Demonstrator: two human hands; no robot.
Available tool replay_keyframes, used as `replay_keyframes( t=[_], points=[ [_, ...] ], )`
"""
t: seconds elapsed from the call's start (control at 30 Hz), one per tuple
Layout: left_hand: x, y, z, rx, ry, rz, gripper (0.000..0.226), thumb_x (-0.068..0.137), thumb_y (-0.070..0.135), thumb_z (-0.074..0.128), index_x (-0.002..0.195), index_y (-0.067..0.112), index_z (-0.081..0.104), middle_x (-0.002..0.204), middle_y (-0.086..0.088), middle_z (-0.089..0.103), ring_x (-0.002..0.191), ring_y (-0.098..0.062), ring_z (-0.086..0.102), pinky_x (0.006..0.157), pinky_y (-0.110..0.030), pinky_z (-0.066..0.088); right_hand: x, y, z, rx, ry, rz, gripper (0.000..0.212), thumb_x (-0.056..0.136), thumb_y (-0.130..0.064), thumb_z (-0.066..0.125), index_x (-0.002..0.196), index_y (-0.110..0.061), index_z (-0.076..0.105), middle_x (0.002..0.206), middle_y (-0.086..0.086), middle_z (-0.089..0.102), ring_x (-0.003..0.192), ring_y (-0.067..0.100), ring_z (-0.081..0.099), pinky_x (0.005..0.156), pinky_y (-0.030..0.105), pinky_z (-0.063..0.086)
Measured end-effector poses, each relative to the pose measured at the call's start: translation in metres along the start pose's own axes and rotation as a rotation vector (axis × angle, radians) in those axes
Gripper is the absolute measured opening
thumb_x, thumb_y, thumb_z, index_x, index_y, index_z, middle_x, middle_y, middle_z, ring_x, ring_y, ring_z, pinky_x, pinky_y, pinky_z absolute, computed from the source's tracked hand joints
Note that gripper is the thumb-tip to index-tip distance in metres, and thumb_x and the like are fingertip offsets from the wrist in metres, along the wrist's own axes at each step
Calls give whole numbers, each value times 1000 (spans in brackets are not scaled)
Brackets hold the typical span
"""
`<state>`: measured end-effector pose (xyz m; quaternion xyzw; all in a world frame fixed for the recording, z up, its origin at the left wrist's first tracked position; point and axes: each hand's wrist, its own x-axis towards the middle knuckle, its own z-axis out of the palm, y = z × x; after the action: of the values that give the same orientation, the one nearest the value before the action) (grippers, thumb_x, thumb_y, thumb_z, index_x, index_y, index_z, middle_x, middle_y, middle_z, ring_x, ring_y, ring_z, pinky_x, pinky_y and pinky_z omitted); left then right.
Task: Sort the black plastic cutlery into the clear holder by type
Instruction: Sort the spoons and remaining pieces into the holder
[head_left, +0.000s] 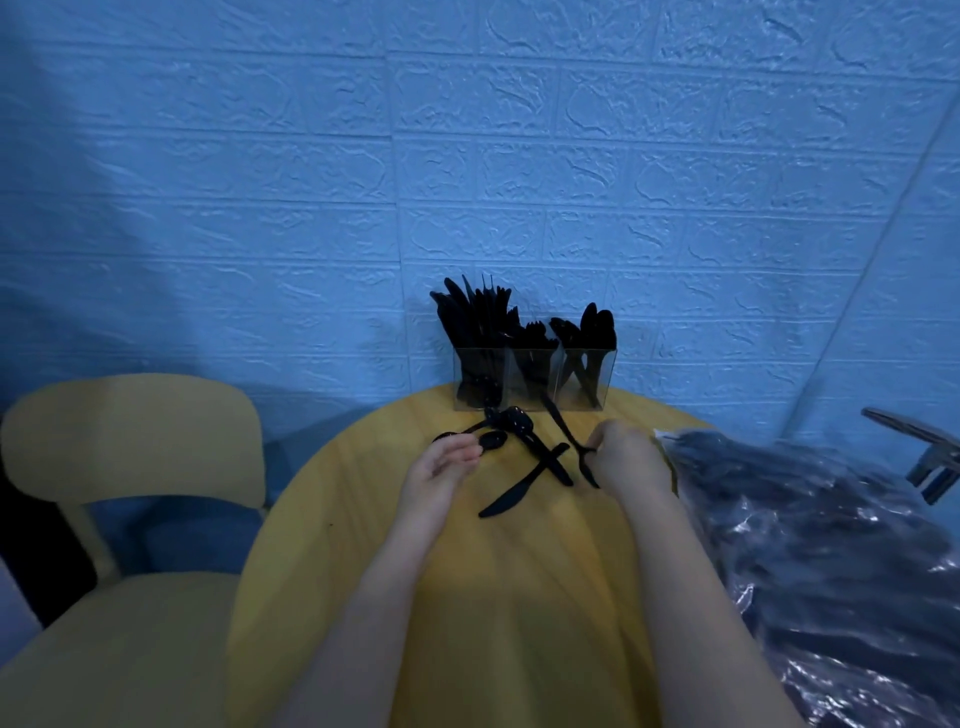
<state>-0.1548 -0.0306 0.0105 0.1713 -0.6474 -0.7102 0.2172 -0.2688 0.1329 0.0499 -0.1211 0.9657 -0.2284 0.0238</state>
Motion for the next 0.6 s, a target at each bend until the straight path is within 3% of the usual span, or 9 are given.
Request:
replay_keyframes(
  t=[0.1,0.2,0.3,0.37,0.5,0.6],
  points=[
    [1,0,-8,-274,-39,-121,24,97,16,50,119,14,59,113,-8,68,104,-19,65,92,-31,50,-2,-10,-7,250,114,-191,15,94,-11,53,99,-19,64,103,6,61,82,20,63,70,37,54],
    [6,7,-21,-508,-78,-225,38,100,34,40,128,11,52,115,-14,67,106,-28,65,90,-39,50,-9,-19,-18,390,-19,-422,21,95,-12,53,95,-28,67,105,-4,57,80,9,62,72,22,52],
    [3,15,-28,-480,-196,-298,53,99,48,28,128,12,53,119,-14,66,106,-29,65,87,-40,52,-14,-24,-21,402,-244,-560,23,93,-9,57,95,-28,70,99,-11,58,71,2,62,74,20,52],
    [-1,19,-23,-373,-366,-362,56,92,53,32,127,16,53,119,-11,66,106,-30,65,82,-39,55,-15,-28,-17,382,-303,-588,21,91,-8,60,98,-25,70,92,-13,61,69,-2,60,73,15,50],
    [-10,22,-14,-288,-672,-408,53,90,29,46,141,19,34,122,-12,65,107,-32,64,80,-35,57,-13,-42,-5,385,-224,-601,24,88,-10,64,101,-29,66,87,-8,68,72,-4,63,68,9,47],
    [-9,18,-11,-286,-669,-358,43,93,9,45,135,19,39,115,-10,68,97,-26,69,75,-32,57,-12,-50,5,427,-188,-570,35,88,-15,66,117,-32,60,87,-4,67,72,3,66,67,15,50]
  ],
)
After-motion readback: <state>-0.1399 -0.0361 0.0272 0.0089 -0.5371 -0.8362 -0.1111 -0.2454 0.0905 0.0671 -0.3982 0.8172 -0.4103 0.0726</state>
